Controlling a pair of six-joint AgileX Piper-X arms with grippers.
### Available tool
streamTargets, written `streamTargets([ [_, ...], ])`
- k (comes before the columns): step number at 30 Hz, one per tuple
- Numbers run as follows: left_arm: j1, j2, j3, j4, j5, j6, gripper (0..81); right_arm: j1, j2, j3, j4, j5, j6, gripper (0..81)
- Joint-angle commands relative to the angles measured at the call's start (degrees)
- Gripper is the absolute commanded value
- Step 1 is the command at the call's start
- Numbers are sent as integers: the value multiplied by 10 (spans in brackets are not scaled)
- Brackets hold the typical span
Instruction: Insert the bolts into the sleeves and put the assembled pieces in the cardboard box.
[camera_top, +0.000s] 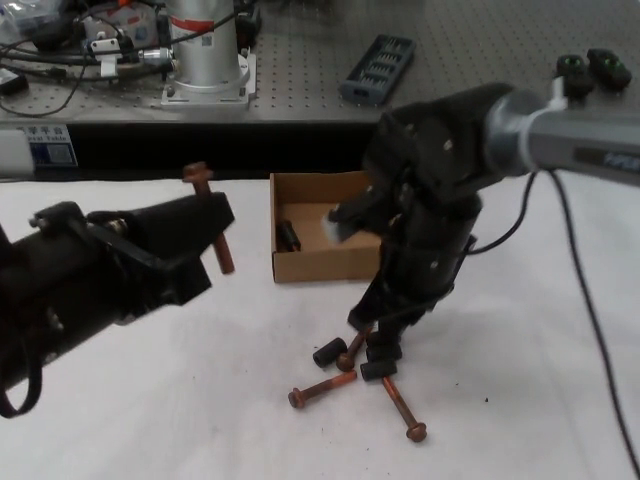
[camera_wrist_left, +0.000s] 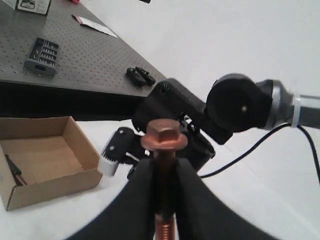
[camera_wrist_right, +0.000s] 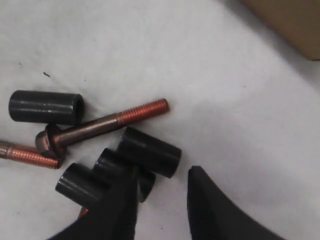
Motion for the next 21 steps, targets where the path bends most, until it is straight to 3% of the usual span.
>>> streamTargets([
  [1, 17, -6, -1, -36, 1, -4, 6, 4, 4, -6, 9, 4, -11, 255],
  [9, 47, -6, -1, -42, 19, -4, 6, 21, 11, -11, 18, 25, -12, 273],
  [21, 48, -6, -1, -44, 17, -4, 6, 34, 11, -10, 62, 10, -8, 273],
])
